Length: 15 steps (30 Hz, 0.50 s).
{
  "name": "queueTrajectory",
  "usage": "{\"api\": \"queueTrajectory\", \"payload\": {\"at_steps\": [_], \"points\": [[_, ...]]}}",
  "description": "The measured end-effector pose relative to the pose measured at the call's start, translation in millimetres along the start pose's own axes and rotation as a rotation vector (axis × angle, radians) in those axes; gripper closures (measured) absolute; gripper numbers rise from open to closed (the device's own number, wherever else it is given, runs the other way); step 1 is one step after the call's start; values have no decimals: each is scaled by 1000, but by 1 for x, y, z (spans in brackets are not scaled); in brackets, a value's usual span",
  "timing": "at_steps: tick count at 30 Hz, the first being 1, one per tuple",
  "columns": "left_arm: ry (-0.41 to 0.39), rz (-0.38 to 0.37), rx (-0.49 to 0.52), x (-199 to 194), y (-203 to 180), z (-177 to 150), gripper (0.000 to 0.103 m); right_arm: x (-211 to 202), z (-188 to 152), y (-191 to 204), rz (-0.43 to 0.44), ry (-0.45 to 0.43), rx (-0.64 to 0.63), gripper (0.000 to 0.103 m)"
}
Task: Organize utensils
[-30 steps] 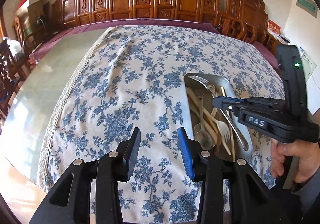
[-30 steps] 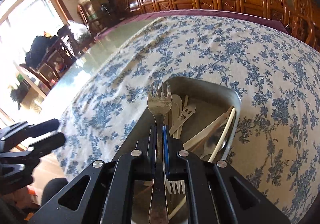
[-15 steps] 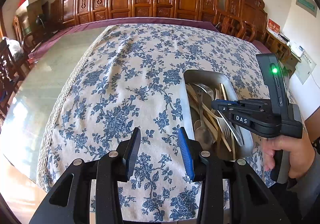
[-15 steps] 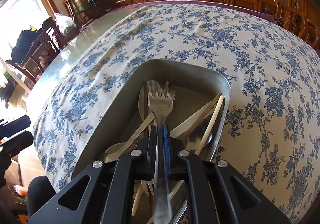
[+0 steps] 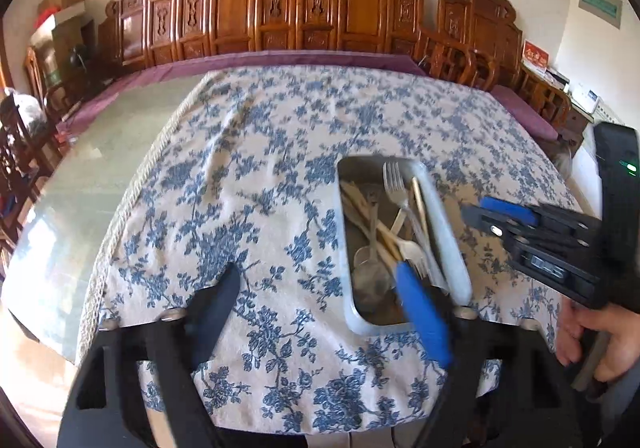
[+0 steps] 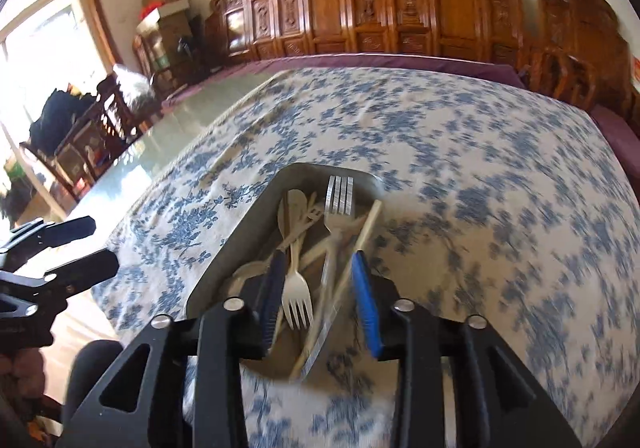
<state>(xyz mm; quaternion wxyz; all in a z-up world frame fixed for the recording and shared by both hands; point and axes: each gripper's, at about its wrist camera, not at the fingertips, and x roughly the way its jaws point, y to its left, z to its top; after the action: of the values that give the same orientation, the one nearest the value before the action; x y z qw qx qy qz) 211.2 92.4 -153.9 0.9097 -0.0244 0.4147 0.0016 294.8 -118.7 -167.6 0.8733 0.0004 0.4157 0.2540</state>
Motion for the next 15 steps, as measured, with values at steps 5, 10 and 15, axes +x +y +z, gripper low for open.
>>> {"api": "queueTrajectory", "payload": {"at_steps": [5, 10, 15], "points": [[-11, -32, 14, -18, -19, -2, 13, -58, -19, -14, -51, -70, 40, 36], [-33, -41, 45, -39, -42, -7, 8, -106, -39, -23, -108, -131, 38, 6], [-60, -37, 52, -58, -62, -14, 8, -142, -54, -31, -158, -164, 56, 2]]}}
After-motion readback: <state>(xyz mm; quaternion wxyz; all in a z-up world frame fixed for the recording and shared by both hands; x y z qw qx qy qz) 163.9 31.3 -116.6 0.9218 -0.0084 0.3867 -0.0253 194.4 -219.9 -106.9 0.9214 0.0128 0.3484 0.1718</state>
